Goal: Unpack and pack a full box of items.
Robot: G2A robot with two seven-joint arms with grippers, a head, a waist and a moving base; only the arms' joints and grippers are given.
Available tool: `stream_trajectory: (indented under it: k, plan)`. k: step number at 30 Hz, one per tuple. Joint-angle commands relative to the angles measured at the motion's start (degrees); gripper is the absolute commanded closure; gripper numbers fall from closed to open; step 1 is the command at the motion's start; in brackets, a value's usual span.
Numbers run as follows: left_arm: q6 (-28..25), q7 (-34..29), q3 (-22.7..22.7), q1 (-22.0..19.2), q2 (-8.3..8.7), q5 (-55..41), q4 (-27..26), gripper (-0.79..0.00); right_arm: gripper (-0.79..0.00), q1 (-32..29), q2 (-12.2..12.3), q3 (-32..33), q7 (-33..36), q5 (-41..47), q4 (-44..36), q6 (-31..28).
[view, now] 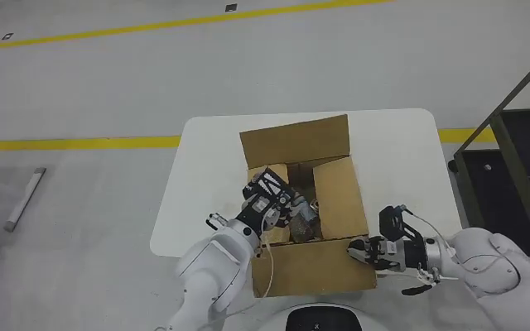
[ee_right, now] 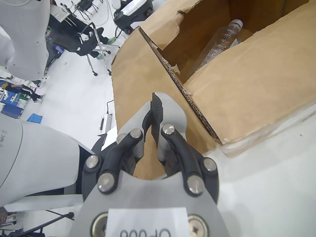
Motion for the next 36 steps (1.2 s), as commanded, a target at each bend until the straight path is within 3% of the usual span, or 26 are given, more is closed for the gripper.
stream_trajectory:
  k: [1,6,11,21,25,26,28,30,36]
  plan:
    - [0.6,-0.2,1.0,-0.6,-0.09,-0.1,0.5,-0.785,0.000,-0.3,0.1,2.2,-3.6,0.2,-0.3,0.2]
    - [3.0,-0.6,4.3,-1.9,-0.46,-0.2,2.7,-0.785,0.000,-3.4,0.3,11.5,-14.4,-5.9,-2.5,6.6]
    - [6.7,-2.9,8.0,-3.2,-0.97,1.9,6.6,-0.785,0.000,-7.0,0.0,14.4,-20.4,-14.9,-3.7,14.7]
    - [10.9,-13.2,12.8,-6.3,-1.96,8.2,14.4,-0.785,0.000,-8.2,-0.5,12.4,-24.5,-16.5,-3.4,14.5]
    - [10.4,-13.5,13.9,-6.9,-1.96,13.0,16.3,-0.785,0.000,-7.9,-0.5,12.6,-24.9,-16.3,-3.6,13.4]
    - [10.6,-13.6,13.9,-6.9,-2.00,13.3,16.5,-0.656,0.000,-7.7,-0.5,12.5,-25.0,-15.9,-3.7,13.1]
    - [10.2,-13.6,14.1,-7.1,-2.00,14.7,16.9,-0.249,0.000,-7.2,-0.5,12.2,-24.8,-15.9,-4.1,12.5]
    - [10.1,-13.2,14.2,-7.2,-1.99,16.2,17.1,0.000,0.000,-6.3,-0.5,11.7,-24.4,-16.2,-4.4,12.3]
    - [8.9,-11.6,14.0,-6.9,-1.77,20.8,17.0,0.000,0.000,-3.8,-0.7,9.9,-23.6,-16.2,-4.5,12.6]
